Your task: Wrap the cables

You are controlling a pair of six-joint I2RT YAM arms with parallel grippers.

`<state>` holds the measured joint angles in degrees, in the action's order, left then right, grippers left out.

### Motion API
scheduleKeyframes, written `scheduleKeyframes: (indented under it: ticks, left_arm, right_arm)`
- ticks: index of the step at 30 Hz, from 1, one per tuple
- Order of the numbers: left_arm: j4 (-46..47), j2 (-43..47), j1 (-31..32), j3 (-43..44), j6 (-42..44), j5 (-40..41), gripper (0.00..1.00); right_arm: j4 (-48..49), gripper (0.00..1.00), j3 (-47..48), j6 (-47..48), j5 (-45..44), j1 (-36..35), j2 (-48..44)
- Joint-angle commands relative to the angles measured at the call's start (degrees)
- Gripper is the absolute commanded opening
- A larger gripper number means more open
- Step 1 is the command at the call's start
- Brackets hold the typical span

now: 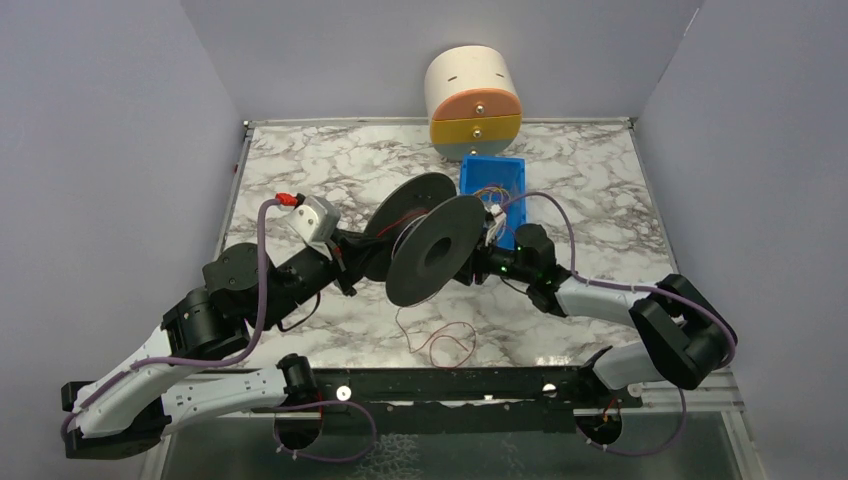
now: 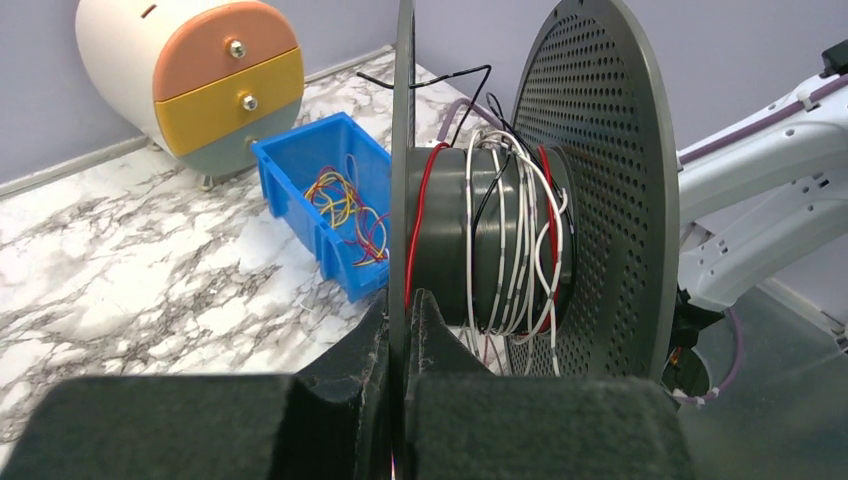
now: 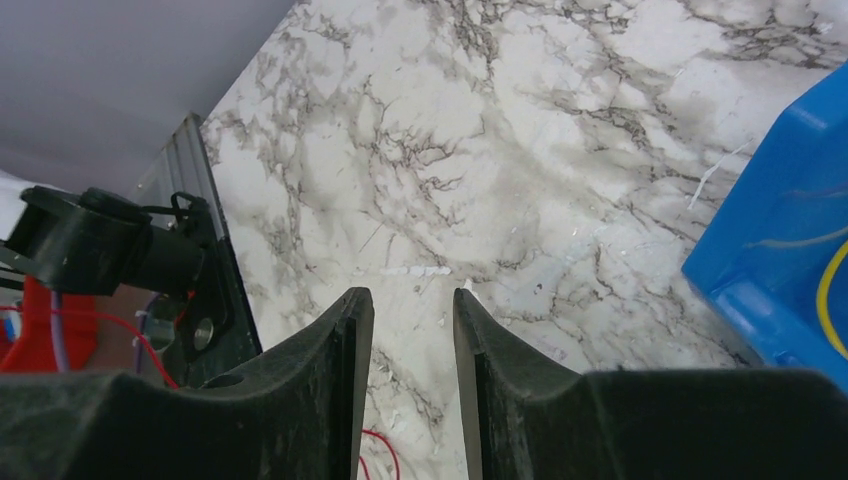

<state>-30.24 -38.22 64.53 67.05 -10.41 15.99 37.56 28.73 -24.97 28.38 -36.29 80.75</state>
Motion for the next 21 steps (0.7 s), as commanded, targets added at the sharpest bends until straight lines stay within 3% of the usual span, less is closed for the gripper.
scheduleKeyframes:
  ticks: [1, 12, 21]
  left_arm:
    - [8.04, 0.67, 0.17, 2.65, -1.45, 3.36, 0.00]
    - [10.83, 0.35, 0.17, 2.76, -1.66, 7.16, 0.00]
    - [12.44, 0.00, 0.17, 2.74, -2.36, 8.55, 0.00]
  right_arm:
    - [8.18, 0.41, -3.57, -4.95, 3.57, 0.13, -0.01]
    - [17.77, 0.45, -10.06, -10.78, 5.64, -6.73, -0.06]
    - [30.03, 0.52, -9.29, -11.70, 4.49, -15.62, 6.49]
